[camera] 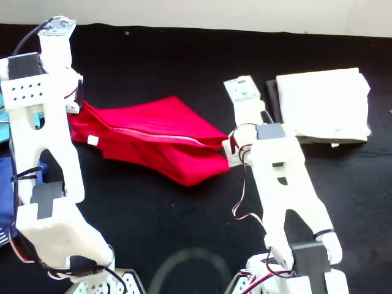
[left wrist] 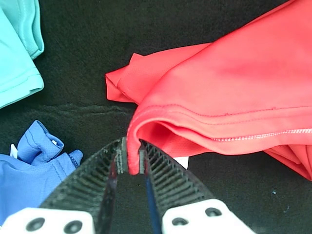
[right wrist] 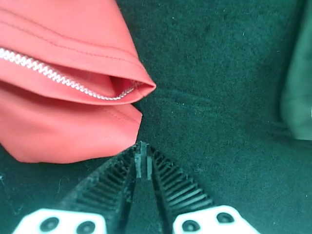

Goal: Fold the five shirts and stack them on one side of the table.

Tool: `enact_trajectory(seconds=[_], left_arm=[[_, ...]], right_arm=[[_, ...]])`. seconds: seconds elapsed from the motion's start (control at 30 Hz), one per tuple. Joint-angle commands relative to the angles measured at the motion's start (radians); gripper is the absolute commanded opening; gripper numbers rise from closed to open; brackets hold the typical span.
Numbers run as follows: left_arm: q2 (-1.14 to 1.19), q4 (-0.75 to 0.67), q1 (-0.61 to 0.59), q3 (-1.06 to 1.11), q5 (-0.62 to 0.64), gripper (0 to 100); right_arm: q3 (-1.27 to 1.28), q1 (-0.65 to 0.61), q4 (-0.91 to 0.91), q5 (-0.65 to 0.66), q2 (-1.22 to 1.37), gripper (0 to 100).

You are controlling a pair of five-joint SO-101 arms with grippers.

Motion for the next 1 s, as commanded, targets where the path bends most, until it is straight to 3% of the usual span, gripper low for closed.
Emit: enact_trajectory(seconds=[0.0,0.1,0.23,0.33,0.57,0.83,0.97], left_arm=[[-0.007,-0.014,0.028,-0.002,0.003,1],[-0.007,-0.012,0.041,-0.002,0.003,1],[-0.007,-0.009,0.044,-0.002,0.003,1],[-0.007,-0.009,0.039,-0.002,0.003,1],[-0.007,-0.014,0.039,-0.002,0.000,1],[-0.007,-0.015,0.039,-0.002,0.000,1],[-0.007,-0.012,0.039,-0.002,0.000,1]], right_arm=[[-0.042,-0.019,0.005,0.005,-0.031,1.2],[-0.053,-0.058,-0.022,0.003,0.039,2.2],[-0.054,-0.068,-0.093,0.002,0.180,13.4],[-0.074,-0.096,-0.088,0.002,0.257,14.1],[-0.085,-0.202,-0.027,0.002,0.272,14.1],[-0.085,-0.188,-0.137,0.002,0.278,14.6],[-0.085,-0.186,-0.154,0.002,0.280,23.7]])
